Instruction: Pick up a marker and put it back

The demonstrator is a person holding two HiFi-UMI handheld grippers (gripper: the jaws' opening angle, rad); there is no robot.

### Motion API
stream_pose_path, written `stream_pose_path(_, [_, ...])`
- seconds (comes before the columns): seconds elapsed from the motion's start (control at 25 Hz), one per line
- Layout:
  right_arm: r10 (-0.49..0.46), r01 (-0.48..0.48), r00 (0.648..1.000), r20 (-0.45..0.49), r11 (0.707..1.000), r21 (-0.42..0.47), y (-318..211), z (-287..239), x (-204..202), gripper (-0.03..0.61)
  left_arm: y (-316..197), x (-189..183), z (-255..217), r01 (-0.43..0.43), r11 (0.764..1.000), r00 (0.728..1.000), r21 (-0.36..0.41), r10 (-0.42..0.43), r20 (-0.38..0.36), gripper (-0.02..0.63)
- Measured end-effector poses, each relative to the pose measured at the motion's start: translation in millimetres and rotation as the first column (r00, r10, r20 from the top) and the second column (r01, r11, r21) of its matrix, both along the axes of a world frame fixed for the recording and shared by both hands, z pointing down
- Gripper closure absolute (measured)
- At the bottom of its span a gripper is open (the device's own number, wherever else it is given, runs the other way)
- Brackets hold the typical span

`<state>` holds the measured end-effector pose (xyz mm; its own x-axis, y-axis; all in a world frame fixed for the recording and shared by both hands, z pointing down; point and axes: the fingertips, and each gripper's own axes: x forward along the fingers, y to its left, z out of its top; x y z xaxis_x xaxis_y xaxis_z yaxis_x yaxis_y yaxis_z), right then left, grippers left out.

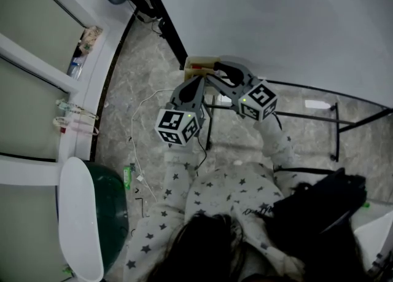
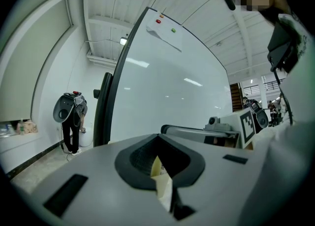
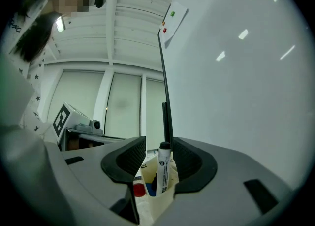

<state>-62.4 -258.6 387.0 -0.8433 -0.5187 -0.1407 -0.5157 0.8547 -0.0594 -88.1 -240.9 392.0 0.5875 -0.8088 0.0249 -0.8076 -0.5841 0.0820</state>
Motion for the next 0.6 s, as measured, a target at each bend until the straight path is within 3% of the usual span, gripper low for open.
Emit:
stream_pose_path(0.2, [0.024,-0.021,0.998,-0.054,0.999,0.045,8.2,-25.4,6.6,0.416,5.7,-3.1,-24.3,0.007,0.999,1.0,0.037,-0.007,0.005,0.614])
stream_pose_path(0.36, [0.002,0.0,0.999,-0.04,0.999,0.038,18.8,-50.6,9.2,0.419,13.0,-0.6,-54.0,-0.007,0.997,1.0,0.079,0.007,0.002,0.614])
stream_pose_path(0.44, [0.001,0.001,0.999,-0.037,0.998,0.057,25.0,-63.1,10.9,0.51,18.0,4.1,-66.9,-0.023,0.995,1.0,0.094,0.023,-0.003,0.614])
stream_pose_path(0.6, [-0.017,0.019,0.999,-0.034,0.998,0.067,36.4,-81.7,11.1,0.555,26.3,12.2,-85.3,-0.052,0.993,0.999,0.11,0.052,0.001,0.614])
